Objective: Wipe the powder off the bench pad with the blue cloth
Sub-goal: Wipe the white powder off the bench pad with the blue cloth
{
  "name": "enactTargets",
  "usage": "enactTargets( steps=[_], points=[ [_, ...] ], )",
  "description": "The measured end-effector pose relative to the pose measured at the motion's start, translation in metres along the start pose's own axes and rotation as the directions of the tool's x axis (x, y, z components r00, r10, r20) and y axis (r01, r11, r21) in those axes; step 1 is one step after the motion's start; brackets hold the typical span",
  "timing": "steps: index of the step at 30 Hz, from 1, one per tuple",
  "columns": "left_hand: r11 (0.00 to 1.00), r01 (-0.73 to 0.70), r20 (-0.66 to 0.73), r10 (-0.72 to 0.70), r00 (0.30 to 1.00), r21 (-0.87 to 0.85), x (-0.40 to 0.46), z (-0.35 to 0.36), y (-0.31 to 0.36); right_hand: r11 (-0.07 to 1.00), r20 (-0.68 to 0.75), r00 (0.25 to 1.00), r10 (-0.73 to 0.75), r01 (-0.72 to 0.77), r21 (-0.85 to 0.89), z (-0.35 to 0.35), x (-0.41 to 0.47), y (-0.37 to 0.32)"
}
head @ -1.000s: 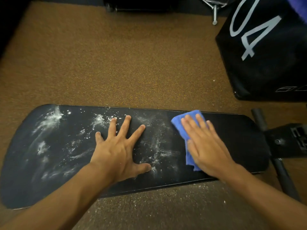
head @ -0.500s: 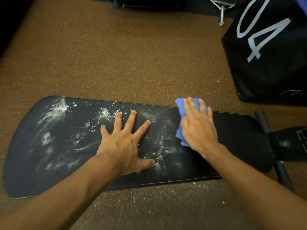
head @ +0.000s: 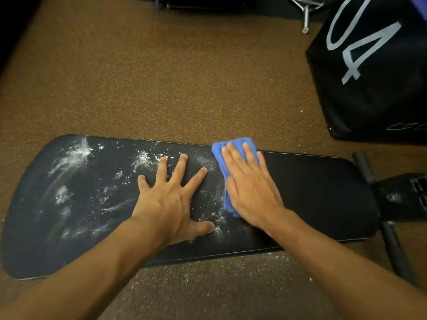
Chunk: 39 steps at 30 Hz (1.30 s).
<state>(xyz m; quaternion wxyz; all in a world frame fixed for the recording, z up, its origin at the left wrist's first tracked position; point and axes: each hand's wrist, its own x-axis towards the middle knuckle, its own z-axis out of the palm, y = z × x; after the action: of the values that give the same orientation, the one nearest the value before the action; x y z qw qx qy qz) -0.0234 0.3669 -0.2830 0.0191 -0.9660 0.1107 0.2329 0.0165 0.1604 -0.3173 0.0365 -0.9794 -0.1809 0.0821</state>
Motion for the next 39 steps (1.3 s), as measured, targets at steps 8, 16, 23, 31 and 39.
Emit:
enactTargets(
  steps=[8, 16, 23, 31, 39],
  points=[
    [1.000, -0.008, 0.004, 0.008, 1.000, -0.004, 0.000, 0.000, -0.001, 0.982, -0.017, 0.984, 0.178, -0.177, 0.060, -0.006, 0.018, 0.022],
    [1.000, -0.006, 0.009, 0.006, 1.000, -0.009, -0.001, -0.001, 0.001, 0.998, 0.050, 0.997, -0.051, 0.050, 0.027, -0.005, -0.037, 0.047],
    [1.000, 0.002, 0.015, -0.002, 1.000, -0.003, 0.000, 0.000, 0.001, 0.998, -0.014, 0.998, -0.067, 0.067, 0.003, -0.003, 0.009, -0.002],
    [0.998, -0.021, -0.033, 0.018, 0.999, -0.067, -0.004, 0.000, -0.007, 0.988, -0.040, 0.988, 0.151, -0.150, 0.025, 0.000, 0.012, 0.023],
    [0.999, 0.030, -0.089, -0.032, 0.995, -0.023, -0.033, -0.002, -0.067, 0.991, 0.045, 0.990, -0.133, 0.134, -0.020, -0.004, -0.033, 0.037]
  ],
)
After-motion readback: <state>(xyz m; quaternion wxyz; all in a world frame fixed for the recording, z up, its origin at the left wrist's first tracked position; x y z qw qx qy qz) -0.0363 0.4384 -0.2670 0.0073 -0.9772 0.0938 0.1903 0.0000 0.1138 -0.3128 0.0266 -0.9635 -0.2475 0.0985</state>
